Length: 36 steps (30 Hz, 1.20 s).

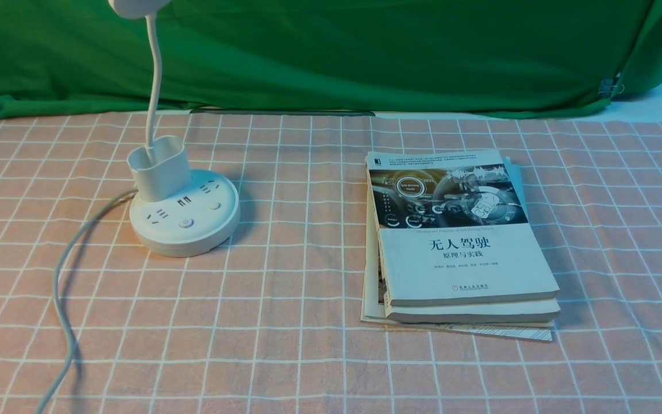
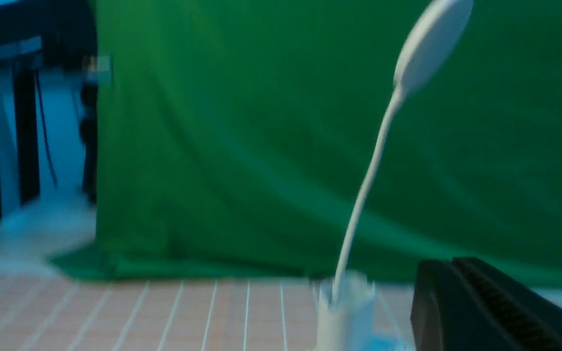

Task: Turn on the table lamp on the pink coffee tablecloth with your hand.
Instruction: 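Press the power button on the lamp base to turn the lamp on with the left gripper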

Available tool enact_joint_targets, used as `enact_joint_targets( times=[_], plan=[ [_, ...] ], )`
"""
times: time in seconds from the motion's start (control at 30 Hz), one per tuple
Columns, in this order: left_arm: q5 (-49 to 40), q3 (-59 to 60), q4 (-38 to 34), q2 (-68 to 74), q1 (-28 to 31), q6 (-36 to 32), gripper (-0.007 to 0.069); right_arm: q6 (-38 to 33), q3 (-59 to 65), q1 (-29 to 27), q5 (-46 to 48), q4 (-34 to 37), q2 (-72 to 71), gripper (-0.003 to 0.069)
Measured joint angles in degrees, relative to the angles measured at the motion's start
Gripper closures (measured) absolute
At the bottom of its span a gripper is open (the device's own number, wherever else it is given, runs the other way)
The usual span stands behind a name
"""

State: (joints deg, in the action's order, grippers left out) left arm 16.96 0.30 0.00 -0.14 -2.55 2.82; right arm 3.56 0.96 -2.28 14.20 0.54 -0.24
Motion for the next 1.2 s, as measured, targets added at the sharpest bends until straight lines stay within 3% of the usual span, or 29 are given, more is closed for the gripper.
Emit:
enact_joint_targets(
  times=[0.07, 0.2, 0.47, 0.53, 0.7, 0.73, 0.77, 0.83, 0.97, 1.07, 1.1, 1.13, 1.17, 1.2],
  plan=[
    [10.3, 0.0, 0.0, 0.0, 0.0, -0.1, 0.0602, 0.0, 0.0, 0.0, 0.0, 0.0, 0.0, 0.0418],
    [20.2, 0.0, 0.0, 0.0, 0.0, 0.1, 0.0602, 0.0, 0.0, 0.0, 0.0, 0.0, 0.0, 0.0418],
    [28.5, -1.6, 1.7, 0.8, 0.0, 6.4, 0.0602, 0.0, 0.0, 0.0, 0.0, 0.0, 0.0, 0.0418],
    [24.3, -5.9, 3.0, 3.1, 0.0, 9.3, 0.0602, 0.0, 0.0, 0.0, 0.0, 0.0, 0.0, 0.0418],
    [-4.0, -22.5, 9.3, 17.1, 0.0, 21.0, 0.0602, 0.0, 0.0, 0.0, -0.1, 0.0, 0.0, 0.0418],
    [-5.1, -23.2, 9.4, 18.5, 0.0, 21.4, 0.0602, 0.0, 0.0, 0.0, -0.1, 0.0, 0.0, 0.0418],
    [-13.2, -25.2, 9.0, 24.0, 0.0, 22.6, 0.0602, 0.0, 0.0, 0.0, -0.1, 0.0, 0.0, 0.0418],
    [-19.0, -25.9, 6.8, 31.1, 0.0, 23.0, 0.0602, 0.0, 0.0, 0.0, -0.1, 0.0, 0.0, 0.0418],
    [-24.0, -26.0, -2.9, 43.2, 0.0, 23.7, 0.0602, 0.0, 0.0, 0.0, 0.0, 0.0, 0.0, 0.0418],
    [-24.9, -27.2, -13.6, 54.3, -1.2, 17.9, 0.0602, 0.0, 0.0, 0.0, 0.0, 0.0, 0.0, 0.0418],
    [-25.0, -27.4, -14.1, 55.7, -1.4, 17.3, 0.0602, 0.0, 0.0, 0.0, 0.0, 0.0, 0.0, 0.0418],
    [-26.7, -29.9, -18.8, 61.1, -3.5, 10.4, 0.0602, 0.0, 0.0, 0.0, 0.0, 0.0, 0.0, 0.0418],
    [-27.0, -30.2, -19.3, 61.7, -3.5, 9.7, 0.0602, 0.0, 0.0, 0.0, 0.0, 0.0, 0.0, 0.0418],
    [-29.3, -33.4, -22.5, 67.7, -6.0, 4.3, 0.0602, 0.0, 0.0, 0.0, 0.0, 0.0, 0.0, 0.0418]
  ],
)
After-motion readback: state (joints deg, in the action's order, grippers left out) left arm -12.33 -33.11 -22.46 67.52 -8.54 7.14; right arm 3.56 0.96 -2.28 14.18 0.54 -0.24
